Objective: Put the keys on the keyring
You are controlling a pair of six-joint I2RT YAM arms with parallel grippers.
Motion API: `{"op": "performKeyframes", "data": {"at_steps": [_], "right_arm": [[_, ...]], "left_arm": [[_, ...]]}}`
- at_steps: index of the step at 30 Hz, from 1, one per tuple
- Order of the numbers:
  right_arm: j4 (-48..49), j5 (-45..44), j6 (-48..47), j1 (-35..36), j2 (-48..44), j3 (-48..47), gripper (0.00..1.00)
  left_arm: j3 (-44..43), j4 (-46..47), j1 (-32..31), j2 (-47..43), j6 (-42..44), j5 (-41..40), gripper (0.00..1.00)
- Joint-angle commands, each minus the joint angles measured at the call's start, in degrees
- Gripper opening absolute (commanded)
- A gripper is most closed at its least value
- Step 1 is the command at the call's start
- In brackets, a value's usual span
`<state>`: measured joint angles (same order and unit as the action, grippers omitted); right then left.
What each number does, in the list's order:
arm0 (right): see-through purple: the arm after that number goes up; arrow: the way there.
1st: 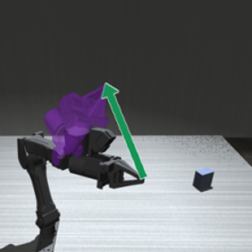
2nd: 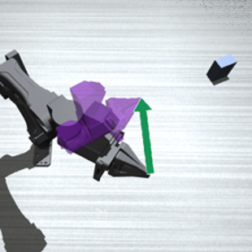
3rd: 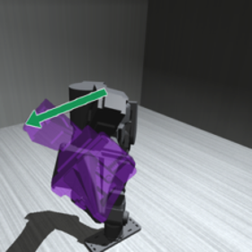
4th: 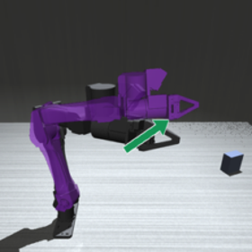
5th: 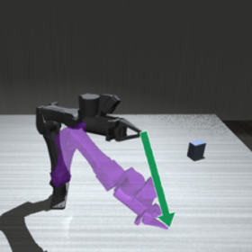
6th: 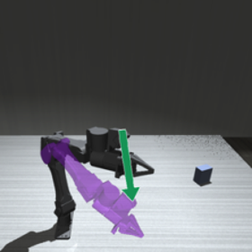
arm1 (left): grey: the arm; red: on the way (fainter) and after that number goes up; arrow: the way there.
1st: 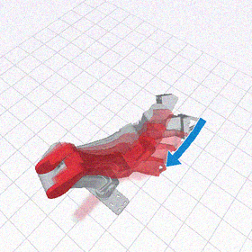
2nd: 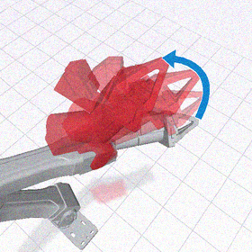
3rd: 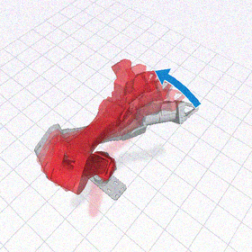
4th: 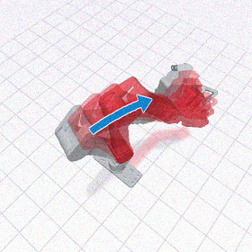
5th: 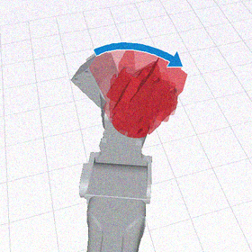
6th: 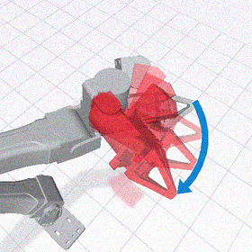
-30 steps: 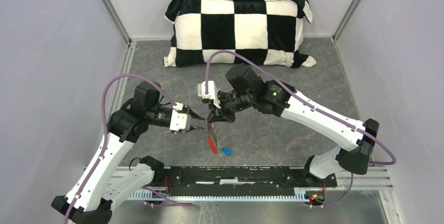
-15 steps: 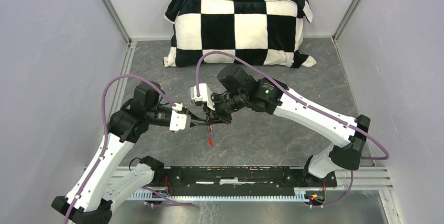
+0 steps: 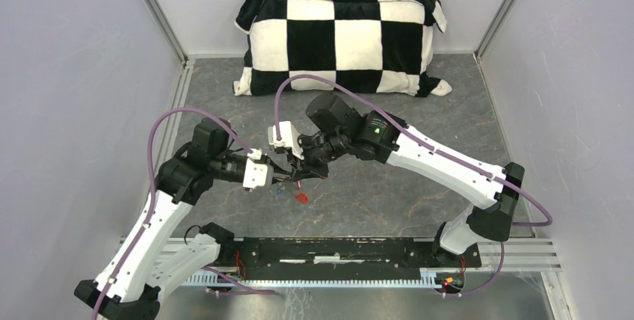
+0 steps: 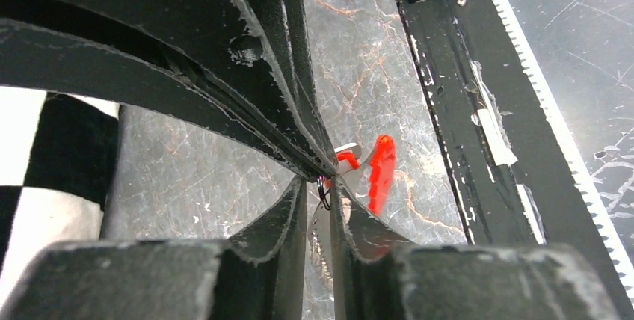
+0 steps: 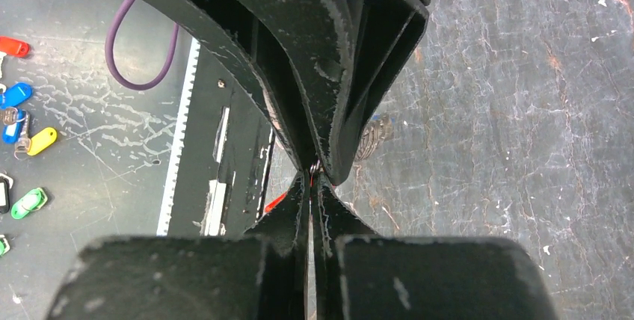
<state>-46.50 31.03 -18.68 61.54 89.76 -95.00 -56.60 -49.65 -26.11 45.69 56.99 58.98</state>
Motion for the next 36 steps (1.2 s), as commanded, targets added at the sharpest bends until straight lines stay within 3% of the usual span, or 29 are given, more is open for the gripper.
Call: {"op": "performKeyframes", "data": {"at_steps": [1, 4, 10, 12, 17, 21, 25, 30, 36], "right_arm": [[2.58, 0.80, -0.75, 0.55, 0.09, -3.16, 0.00], [2.57, 0.73, -0.75, 0.65, 0.29, -3.24, 0.00], [3.85, -1.65, 0.05, 0.56, -0.57, -2.71, 0.01], [6.26, -3.51, 1.38, 0.53, -2.27, -0.12, 0.16], [18.26, -2.86, 7.66, -2.48, -10.53, 11.55, 0.36], [32.32, 2.58, 16.65, -7.58, -18.17, 23.61, 0.43], [42.65, 5.25, 23.83, -9.29, -22.25, 31.45, 0.49], [49.18, 4.56, 27.16, -10.06, -23.86, 35.03, 0.50], [55.78, 7.22, 31.07, -11.43, -24.97, 37.43, 0.52]], "left_arm": [[-1.32, -0.17, -0.17, 0.78, 1.61, 1.73, 0.16], [-1.16, -0.14, -0.20, 0.91, 1.91, 1.38, 0.03], [-0.92, -2.39, -0.22, 0.80, 5.38, 0.40, 0.02], [-1.32, -1.88, -0.23, 0.97, 5.25, 0.37, 0.02], [-0.12, 10.21, -0.17, -0.83, -9.86, 0.72, 0.02], [4.21, 25.71, -0.19, -4.72, -25.62, 0.88, 0.02], [6.76, 35.29, -0.17, -6.57, -35.38, 0.79, 0.02], [6.59, 37.25, -0.17, -5.97, -39.58, 1.87, 0.02], [6.94, 36.09, -0.18, -6.81, -38.05, 2.40, 0.02]]}}
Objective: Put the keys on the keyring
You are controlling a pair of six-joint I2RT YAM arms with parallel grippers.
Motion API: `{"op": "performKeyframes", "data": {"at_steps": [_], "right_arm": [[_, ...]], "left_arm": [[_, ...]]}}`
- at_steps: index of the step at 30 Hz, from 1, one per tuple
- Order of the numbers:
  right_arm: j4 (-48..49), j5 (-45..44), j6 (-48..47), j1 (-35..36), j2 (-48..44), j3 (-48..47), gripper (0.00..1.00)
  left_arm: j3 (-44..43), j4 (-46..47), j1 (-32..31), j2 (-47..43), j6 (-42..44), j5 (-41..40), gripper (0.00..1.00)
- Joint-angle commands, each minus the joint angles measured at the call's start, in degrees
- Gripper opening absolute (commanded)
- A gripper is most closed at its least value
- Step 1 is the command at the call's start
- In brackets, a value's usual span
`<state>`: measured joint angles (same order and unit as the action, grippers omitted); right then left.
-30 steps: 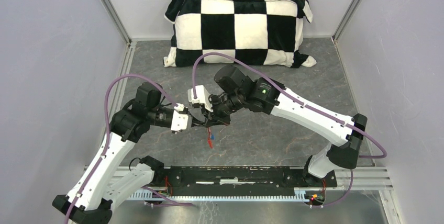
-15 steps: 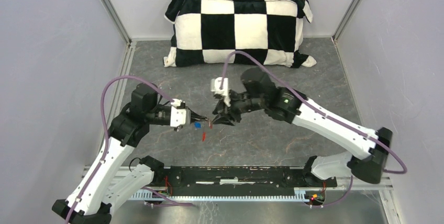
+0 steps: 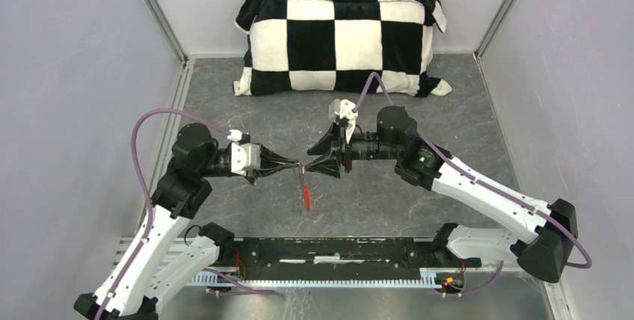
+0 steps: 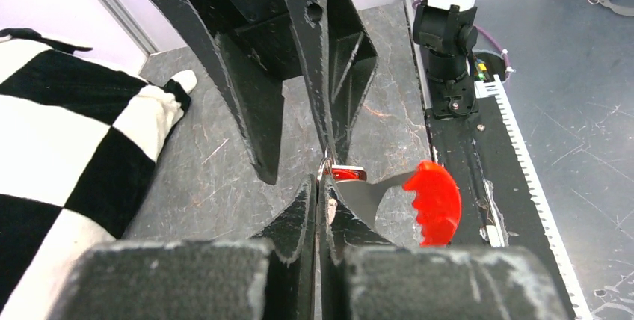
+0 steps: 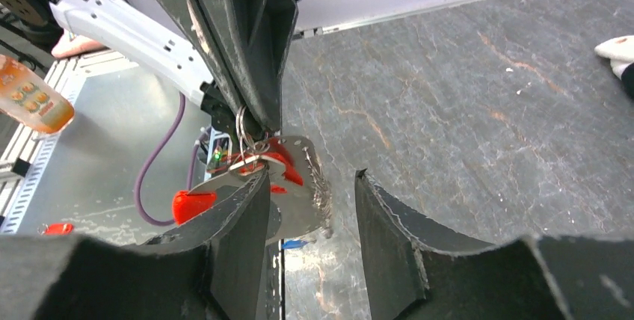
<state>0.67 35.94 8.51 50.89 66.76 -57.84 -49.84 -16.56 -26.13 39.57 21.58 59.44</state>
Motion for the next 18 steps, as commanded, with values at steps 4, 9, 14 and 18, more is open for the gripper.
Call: {"op": "performKeyframes", "data": {"at_steps": [4, 9, 14, 18], "right_arm": [[9.85, 3.70, 4.90, -1.34, -2.41, 0.84, 0.51], [11.62, 5.13, 6.52, -1.50, -2.12, 1.07, 0.48], [11.45, 6.56, 7.19, -1.58, -0.77, 0.72, 0.44], [10.50, 7.83, 6.96, -1.56, -0.62, 0.58, 0.48]], "left_arm": [[0.06, 1.66, -0.15, -0.73, -0.94, 2.00, 0.02], [-0.15, 1.36, -0.15, -0.58, 0.40, 2.14, 0.02], [-0.43, 0.60, -0.16, -0.80, 1.45, 2.02, 0.02], [-0.60, -0.90, -0.15, -1.05, 3.31, 1.83, 0.02]]}}
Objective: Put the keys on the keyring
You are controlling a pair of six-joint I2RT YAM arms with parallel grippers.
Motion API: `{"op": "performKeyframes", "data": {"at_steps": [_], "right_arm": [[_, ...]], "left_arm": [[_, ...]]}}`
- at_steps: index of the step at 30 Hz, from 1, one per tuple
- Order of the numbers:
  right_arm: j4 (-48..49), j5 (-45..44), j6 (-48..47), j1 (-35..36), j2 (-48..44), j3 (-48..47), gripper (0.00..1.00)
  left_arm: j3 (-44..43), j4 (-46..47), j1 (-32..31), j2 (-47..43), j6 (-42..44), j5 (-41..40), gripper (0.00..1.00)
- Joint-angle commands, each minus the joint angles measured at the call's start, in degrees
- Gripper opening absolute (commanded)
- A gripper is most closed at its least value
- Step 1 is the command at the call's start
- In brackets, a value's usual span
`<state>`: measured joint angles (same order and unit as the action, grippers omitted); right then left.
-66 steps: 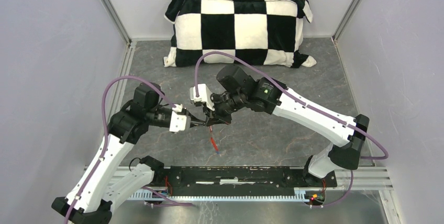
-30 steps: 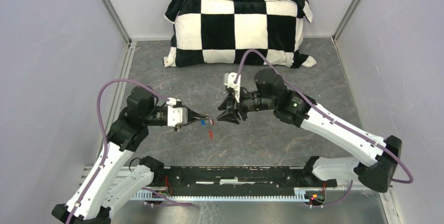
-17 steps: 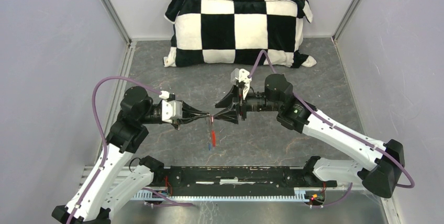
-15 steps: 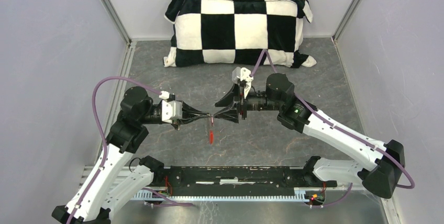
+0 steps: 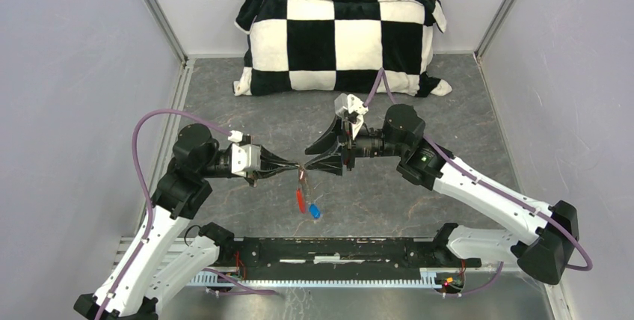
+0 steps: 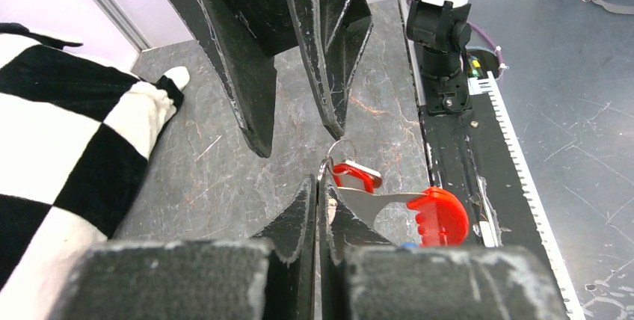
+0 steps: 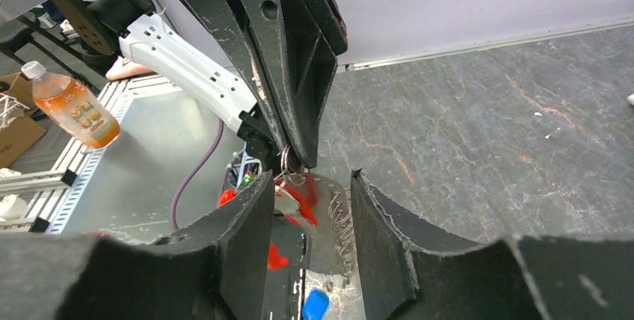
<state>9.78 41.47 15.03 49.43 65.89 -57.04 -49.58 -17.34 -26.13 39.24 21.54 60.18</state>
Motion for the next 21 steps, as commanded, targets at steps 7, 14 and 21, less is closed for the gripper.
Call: {"op": "performKeyframes", "data": {"at_steps": [7, 14, 21], "right_arm": [[-2.96, 1.86, -1.78, -0.49, -1.05, -1.33, 0.55], [-0.74, 2.56, 0.27, -0.50, -0.45, -0.37, 0.55], [1.93, 4.07, 2.22, -0.41, 1.28, -0.60, 0.46]], "left_arm": [[-0.74, -0.83, -0.15, -0.92, 5.46, 0.66, 0.02], [-0.52, -0.76, -0.15, -1.01, 6.44, 0.19, 0.02], [-0.36, -1.29, -0.15, -1.26, 7.57, -0.13, 0.02]]}}
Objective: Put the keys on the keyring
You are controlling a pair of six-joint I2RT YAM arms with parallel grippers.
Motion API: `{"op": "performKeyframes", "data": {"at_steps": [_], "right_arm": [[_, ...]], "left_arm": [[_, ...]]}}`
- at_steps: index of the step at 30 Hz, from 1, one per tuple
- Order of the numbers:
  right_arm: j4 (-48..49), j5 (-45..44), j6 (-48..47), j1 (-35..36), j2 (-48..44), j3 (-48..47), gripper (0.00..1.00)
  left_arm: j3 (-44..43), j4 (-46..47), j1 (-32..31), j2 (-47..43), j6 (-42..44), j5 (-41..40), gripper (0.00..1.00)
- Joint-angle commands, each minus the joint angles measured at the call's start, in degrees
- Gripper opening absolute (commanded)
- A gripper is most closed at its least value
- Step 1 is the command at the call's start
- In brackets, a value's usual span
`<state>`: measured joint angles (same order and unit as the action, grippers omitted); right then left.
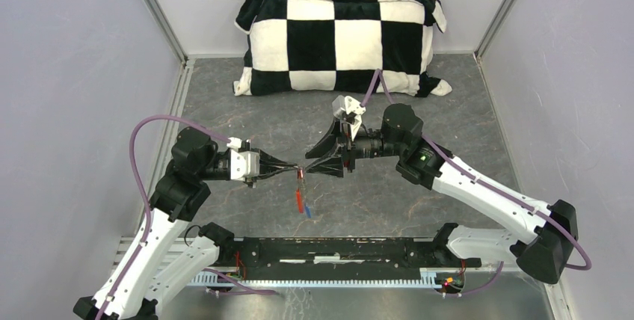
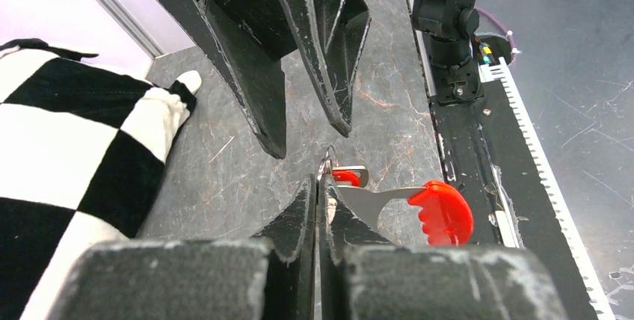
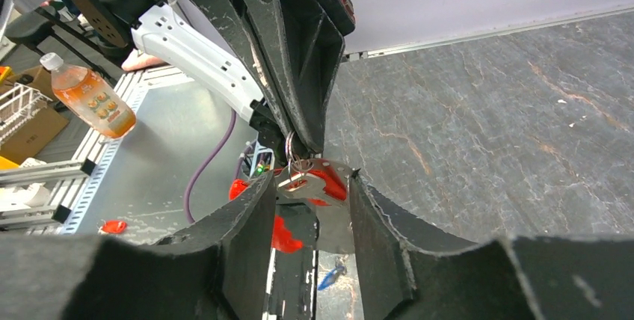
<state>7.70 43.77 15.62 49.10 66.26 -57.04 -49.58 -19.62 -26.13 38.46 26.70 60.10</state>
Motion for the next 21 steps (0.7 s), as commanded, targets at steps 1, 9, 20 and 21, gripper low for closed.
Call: {"op": "performKeyframes", "data": {"at_steps": [1, 9, 20, 21], "right_arm": [[4.45, 2.15, 2.03, -0.14, 1.17, -0.57, 0.44], [6.29, 3.30, 3.46, -0.15, 1.66, 0.61, 0.38], [6.20, 3.58, 4.08, -0.14, 3.08, 0.41, 0.16], [6.49, 3.75, 4.23, -0.18, 3.32, 0.35, 0.11]], "left_arm": [[-0.39, 0.95, -0.15, -0.49, 2.58, -0.14, 0.02], [-0.17, 0.89, -0.16, -0.79, 3.09, -1.44, 0.02], [-0.16, 1.34, -0.15, -0.84, 2.92, -1.66, 0.02], [-0.16, 1.39, -0.15, -0.84, 2.86, -1.62, 0.02]]}}
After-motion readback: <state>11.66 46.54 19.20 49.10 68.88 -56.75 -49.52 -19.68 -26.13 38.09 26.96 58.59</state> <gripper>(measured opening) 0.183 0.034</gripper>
